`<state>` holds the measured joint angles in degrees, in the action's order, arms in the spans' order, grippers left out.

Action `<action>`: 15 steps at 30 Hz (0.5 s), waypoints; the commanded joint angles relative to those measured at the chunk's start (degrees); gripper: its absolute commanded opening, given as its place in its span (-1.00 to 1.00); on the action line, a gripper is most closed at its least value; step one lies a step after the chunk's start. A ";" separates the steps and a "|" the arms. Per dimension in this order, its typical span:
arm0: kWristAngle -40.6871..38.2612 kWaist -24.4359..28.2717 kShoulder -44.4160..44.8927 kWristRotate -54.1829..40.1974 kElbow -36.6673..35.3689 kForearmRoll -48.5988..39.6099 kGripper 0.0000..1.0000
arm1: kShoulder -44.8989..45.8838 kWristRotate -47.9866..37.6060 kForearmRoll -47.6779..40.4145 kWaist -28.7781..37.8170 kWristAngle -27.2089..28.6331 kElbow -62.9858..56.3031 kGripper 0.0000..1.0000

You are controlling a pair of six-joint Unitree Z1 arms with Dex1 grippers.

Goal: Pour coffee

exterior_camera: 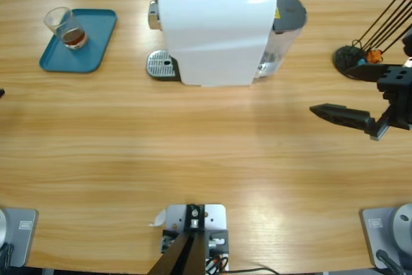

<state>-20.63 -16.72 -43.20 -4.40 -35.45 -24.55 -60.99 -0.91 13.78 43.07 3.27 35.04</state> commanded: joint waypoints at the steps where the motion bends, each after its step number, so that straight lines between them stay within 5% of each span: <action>1: -7.60 -4.28 0.73 2.55 -0.12 -3.06 1.00 | 2.00 -0.85 3.60 0.79 1.36 -0.08 1.00; 7: -8.99 -4.28 1.03 1.94 0.10 -2.82 1.00 | 3.48 -2.26 5.71 0.79 4.38 0.83 1.00; 11: -9.43 -4.28 2.10 1.50 0.30 -2.87 1.00 | 6.80 -2.35 20.00 0.79 5.70 8.71 1.00; 15: -9.82 -4.28 1.98 0.58 0.47 -2.69 1.00 | 12.11 -3.08 19.53 0.79 6.75 7.69 1.00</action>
<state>-28.84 -20.47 -42.57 -2.38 -35.96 -26.75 -56.72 -2.60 29.94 43.12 7.71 42.23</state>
